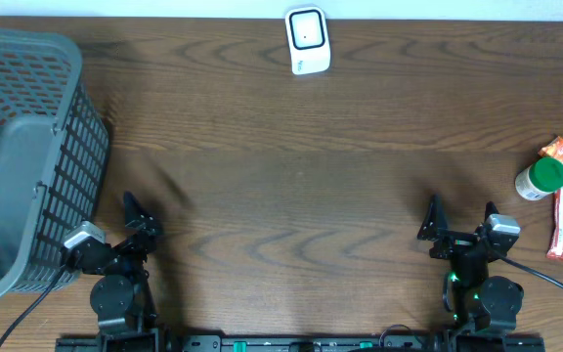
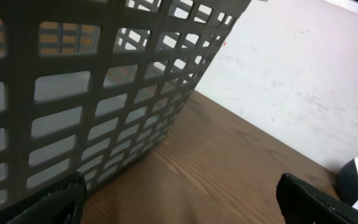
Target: Scan the item barcode
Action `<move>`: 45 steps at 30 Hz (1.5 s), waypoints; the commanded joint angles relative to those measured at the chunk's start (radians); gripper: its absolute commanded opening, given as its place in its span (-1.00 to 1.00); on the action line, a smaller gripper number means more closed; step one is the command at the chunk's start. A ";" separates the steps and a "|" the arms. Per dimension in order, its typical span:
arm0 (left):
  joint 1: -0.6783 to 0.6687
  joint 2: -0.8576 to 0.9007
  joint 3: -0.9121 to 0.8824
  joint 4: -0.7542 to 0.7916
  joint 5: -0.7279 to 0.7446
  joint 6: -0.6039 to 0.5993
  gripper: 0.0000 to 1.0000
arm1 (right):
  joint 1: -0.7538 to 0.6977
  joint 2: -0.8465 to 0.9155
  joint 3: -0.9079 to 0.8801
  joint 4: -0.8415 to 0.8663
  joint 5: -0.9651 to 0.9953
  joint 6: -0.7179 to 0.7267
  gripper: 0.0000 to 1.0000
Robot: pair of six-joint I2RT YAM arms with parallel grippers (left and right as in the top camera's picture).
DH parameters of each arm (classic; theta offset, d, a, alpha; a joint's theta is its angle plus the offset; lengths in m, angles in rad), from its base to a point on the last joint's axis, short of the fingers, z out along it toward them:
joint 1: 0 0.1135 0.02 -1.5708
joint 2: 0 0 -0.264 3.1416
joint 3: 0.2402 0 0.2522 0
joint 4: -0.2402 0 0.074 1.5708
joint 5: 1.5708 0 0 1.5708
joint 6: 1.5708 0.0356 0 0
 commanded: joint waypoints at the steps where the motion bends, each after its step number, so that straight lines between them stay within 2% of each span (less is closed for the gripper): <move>1: 0.003 -0.013 -0.020 -0.036 0.007 0.017 0.95 | 0.004 -0.007 -0.001 -0.005 0.002 -0.008 0.98; 31: 0.003 -0.009 -0.020 -0.037 0.008 0.018 0.95 | 0.004 -0.007 -0.001 -0.005 0.002 -0.008 0.99; 39: 0.003 -0.010 -0.020 -0.046 0.098 0.224 0.96 | 0.004 -0.007 -0.001 -0.005 0.002 -0.008 0.99; 45: -0.013 -0.012 -0.020 -0.048 0.101 0.292 0.96 | 0.004 -0.007 -0.001 -0.005 0.002 -0.008 0.98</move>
